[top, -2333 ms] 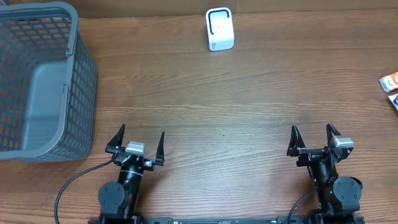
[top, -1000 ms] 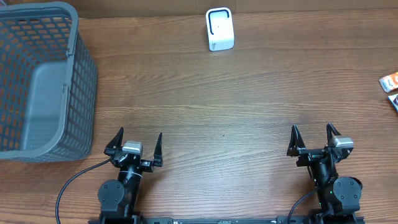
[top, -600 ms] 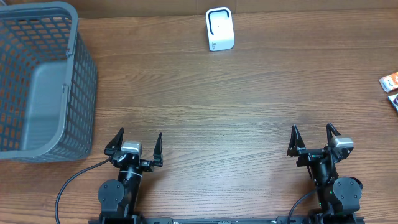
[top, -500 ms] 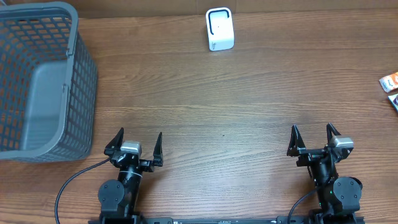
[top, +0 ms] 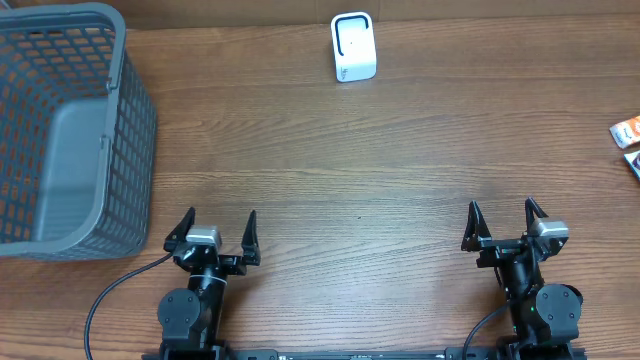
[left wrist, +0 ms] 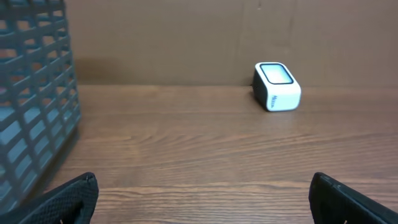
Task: Scan the item barcode
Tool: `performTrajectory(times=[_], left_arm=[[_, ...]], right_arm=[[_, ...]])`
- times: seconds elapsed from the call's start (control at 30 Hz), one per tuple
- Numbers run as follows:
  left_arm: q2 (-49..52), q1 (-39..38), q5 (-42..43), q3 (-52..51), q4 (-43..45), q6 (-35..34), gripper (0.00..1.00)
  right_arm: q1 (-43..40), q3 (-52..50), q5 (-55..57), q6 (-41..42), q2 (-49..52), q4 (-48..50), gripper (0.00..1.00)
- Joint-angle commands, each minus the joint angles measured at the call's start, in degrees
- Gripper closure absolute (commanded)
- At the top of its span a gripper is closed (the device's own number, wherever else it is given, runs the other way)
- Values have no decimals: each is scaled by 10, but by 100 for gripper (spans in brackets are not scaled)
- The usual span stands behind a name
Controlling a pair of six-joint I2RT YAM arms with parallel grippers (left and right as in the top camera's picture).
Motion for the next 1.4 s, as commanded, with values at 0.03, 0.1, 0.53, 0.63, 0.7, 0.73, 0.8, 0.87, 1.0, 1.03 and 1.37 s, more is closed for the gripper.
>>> performTrajectory(times=[0.03,0.1,0.53,0.63,0.7,0.73,0.8,0.87,1.0,1.03,1.37], left_arm=[[-7,6,-44,-3,-2,8,0],[-7,7,-54,-3,-2,12,0],[-7,21,-59,-3,-2,-6,0],[-7,21,-65,-3,-1,-5,0],[-7,21,-68,-3,-1,-3,0],[-7,21,-70,-3,-1,-3,0],[-7,21,-79,-3,0,-2,0],[-7,21,-89,-3,1,-1,0],[-7,21,-93,-3,2,13,0],[-7,21,-90,-3,1,19,0],[-7,21,-71,-3,2,23,0]], right_arm=[[2,-6,-3,0,-6,3,0],[2,-6,-3,0,-6,3,0],[2,-6,-3,0,-6,3,0],[2,-6,-3,0,-6,3,0],[2,-6,-3,0,-6,3,0],[2,-6,-3,0,-6,3,0],[2,-6,-3,0,-6,3,0],[2,-6,-3,0,-6,3,0],[2,-6,-3,0,-6,3,0],[2,-6,-3,0,-6,3,0],[2,-6,-3,0,-6,3,0]])
